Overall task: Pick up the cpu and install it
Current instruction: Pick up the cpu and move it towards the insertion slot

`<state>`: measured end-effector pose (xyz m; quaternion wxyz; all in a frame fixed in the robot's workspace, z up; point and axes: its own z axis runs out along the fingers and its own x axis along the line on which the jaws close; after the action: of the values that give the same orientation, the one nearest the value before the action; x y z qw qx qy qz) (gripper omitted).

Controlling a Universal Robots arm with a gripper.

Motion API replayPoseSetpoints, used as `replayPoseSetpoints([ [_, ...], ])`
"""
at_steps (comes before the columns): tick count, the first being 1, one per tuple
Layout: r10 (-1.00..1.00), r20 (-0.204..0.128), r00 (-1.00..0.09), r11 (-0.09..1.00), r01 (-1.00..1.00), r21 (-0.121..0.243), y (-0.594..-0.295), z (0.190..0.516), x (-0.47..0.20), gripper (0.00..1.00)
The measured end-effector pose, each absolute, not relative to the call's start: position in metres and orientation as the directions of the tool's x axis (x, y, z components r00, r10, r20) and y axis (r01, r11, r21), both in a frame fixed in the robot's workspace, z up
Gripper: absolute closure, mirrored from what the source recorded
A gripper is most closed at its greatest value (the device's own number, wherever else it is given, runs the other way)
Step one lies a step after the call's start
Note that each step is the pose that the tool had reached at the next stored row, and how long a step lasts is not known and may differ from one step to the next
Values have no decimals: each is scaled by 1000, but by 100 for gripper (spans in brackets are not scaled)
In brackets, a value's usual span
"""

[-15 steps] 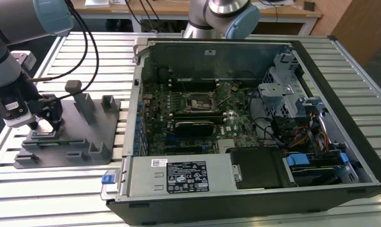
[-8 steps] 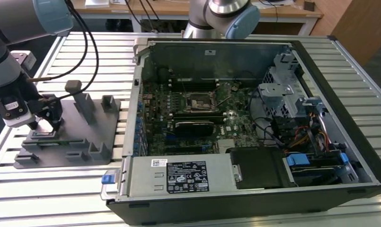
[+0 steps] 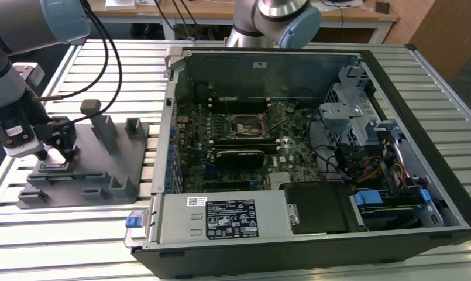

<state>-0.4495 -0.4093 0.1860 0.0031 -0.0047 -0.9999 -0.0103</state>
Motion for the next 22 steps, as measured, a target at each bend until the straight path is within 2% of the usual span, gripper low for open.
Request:
replayPoseSetpoints([
  [1, 9, 6, -1000, 1000, 10, 21, -409, 186, -449, 47],
  [22, 9, 6, -1000, 1000, 9, 22, -409, 201, -449, 47],
])
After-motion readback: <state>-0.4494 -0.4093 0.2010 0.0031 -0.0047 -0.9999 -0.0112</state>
